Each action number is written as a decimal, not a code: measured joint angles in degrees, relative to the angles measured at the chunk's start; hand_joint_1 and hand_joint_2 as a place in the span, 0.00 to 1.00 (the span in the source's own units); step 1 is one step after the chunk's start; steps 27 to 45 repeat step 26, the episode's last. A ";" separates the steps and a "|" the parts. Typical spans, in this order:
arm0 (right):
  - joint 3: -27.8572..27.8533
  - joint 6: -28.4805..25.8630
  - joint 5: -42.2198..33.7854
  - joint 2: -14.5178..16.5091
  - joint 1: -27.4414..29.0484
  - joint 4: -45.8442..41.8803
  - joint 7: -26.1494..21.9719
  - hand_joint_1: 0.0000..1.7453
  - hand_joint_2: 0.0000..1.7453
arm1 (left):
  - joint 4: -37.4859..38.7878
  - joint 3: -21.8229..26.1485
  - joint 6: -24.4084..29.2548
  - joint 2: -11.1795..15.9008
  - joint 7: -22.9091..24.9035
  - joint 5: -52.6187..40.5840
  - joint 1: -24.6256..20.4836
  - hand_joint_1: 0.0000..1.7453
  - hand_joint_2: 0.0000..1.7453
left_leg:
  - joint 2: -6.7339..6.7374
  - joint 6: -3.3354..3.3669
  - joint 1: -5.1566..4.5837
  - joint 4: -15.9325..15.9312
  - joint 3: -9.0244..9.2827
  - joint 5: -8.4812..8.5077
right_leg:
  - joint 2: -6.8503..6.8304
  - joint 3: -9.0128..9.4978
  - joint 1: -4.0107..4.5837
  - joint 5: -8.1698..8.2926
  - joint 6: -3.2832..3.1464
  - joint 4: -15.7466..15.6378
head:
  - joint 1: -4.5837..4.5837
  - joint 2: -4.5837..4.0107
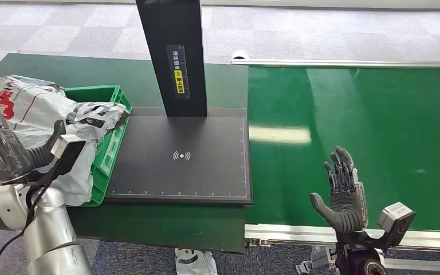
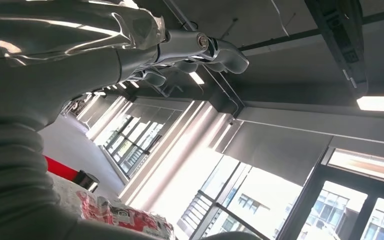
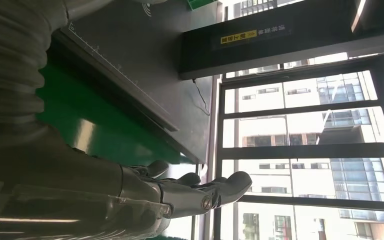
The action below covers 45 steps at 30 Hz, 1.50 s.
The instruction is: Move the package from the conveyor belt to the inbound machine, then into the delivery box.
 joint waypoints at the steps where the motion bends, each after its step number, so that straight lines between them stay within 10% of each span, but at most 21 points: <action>1: 0.01 0.00 0.02 -0.02 -0.03 0.07 -0.01 0.00 1.00 | 0.14 -0.19 0.00 -0.03 -0.02 0.06 0.00 0.00 0.00 | 0.00 0.00 0.00 0.00 0.00 0.00 | 0.00 0.00 0.00 0.00 0.00 0.00 | 0.00 0.00; 10: 0.13 0.10 0.08 -0.22 -0.20 0.60 -0.05 0.00 1.00 | 2.11 -3.17 0.00 0.54 0.37 7.81 0.74 0.00 0.00 | 0.00 0.00 0.00 0.00 0.01 0.00 | 0.00 0.00 0.00 0.00 0.00 0.00 | 0.00 0.00; 16: 0.82 0.79 -0.11 -0.94 -1.35 2.09 -1.29 0.00 1.00 | 3.72 -21.76 -0.08 4.93 0.02 39.08 5.96 0.00 0.00 | 0.00 0.00 0.00 0.00 -0.01 0.00 | 0.00 0.00 0.00 0.00 0.00 0.00 | 0.00 0.00; 20: 1.36 1.00 -0.54 -1.66 -1.97 3.52 -2.08 0.00 1.00 | -2.04 -37.62 -5.18 10.35 -0.20 57.90 9.77 0.00 1.00 | -0.03 0.00 0.00 0.00 -0.03 -0.01 | -0.03 -0.01 0.00 0.00 0.01 0.00 | -0.01 0.00; 26: 1.76 1.24 -0.60 -2.23 -2.43 4.75 -2.62 0.00 1.00 | -9.84 -48.84 -28.49 13.37 -0.22 67.89 14.01 0.00 1.00 | -0.02 0.01 -0.01 0.00 -0.04 -0.02 | -0.04 -0.01 -0.01 -0.01 0.01 -0.01 | 0.01 0.01; 45: 1.76 1.24 -0.60 -2.23 -2.43 4.75 -2.62 0.00 1.00 | -9.84 -48.84 -28.49 13.37 -0.22 67.89 14.01 0.00 1.00 | -0.02 0.01 -0.01 0.00 -0.04 -0.02 | -0.04 -0.01 -0.01 -0.01 0.01 -0.01 | 0.01 0.01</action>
